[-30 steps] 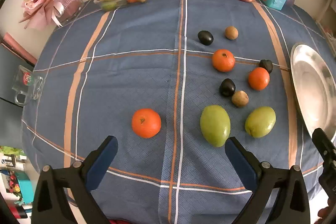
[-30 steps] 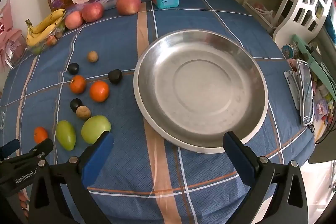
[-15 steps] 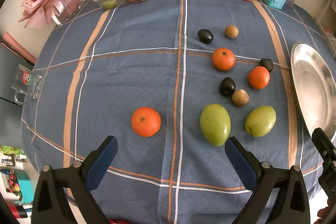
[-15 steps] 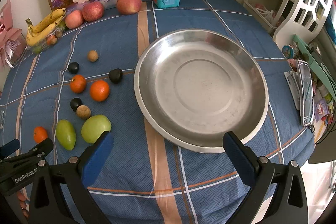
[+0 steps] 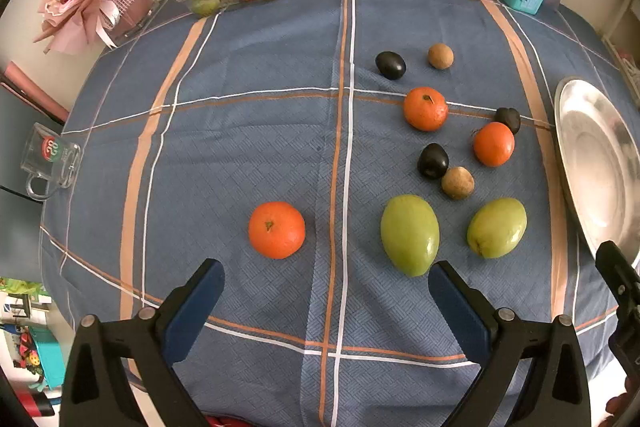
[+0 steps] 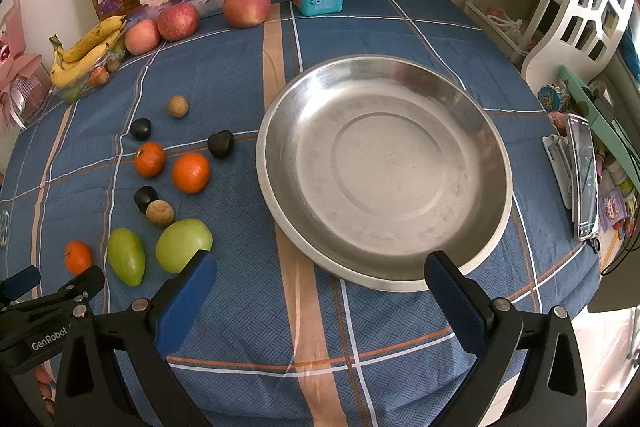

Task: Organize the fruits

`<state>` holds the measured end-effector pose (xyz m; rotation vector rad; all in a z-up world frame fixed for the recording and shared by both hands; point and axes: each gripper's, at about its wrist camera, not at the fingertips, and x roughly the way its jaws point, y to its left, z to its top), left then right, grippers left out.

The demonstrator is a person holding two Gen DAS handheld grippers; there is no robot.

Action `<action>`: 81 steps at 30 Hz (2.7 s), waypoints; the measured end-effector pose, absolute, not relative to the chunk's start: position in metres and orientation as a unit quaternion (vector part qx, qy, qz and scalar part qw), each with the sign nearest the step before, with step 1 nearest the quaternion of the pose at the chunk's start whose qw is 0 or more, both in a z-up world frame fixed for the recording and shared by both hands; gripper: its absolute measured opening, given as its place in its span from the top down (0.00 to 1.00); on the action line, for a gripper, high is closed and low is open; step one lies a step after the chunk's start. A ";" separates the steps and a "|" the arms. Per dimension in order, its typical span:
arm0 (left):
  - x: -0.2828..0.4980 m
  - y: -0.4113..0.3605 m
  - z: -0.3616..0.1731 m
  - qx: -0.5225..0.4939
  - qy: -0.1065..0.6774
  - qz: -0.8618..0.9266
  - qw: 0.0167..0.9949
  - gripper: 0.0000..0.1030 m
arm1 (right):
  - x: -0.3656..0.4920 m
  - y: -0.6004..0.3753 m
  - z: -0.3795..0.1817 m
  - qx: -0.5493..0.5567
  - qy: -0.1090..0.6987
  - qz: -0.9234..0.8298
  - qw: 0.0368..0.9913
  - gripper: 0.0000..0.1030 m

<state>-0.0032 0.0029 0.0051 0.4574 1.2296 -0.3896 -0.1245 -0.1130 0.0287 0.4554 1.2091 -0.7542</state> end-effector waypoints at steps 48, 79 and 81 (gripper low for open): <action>0.027 0.038 0.011 0.135 0.572 -0.133 0.798 0.00 | -0.109 -0.099 0.026 0.184 0.557 -0.310 0.748 0.00; 0.088 0.047 -0.052 0.085 0.648 -0.120 0.747 0.00 | -0.029 -0.084 -0.061 0.164 0.667 -0.229 0.689 0.00; 0.091 0.042 -0.055 0.092 0.650 -0.121 0.745 0.00 | -0.029 -0.090 -0.064 0.182 0.663 -0.226 0.690 0.00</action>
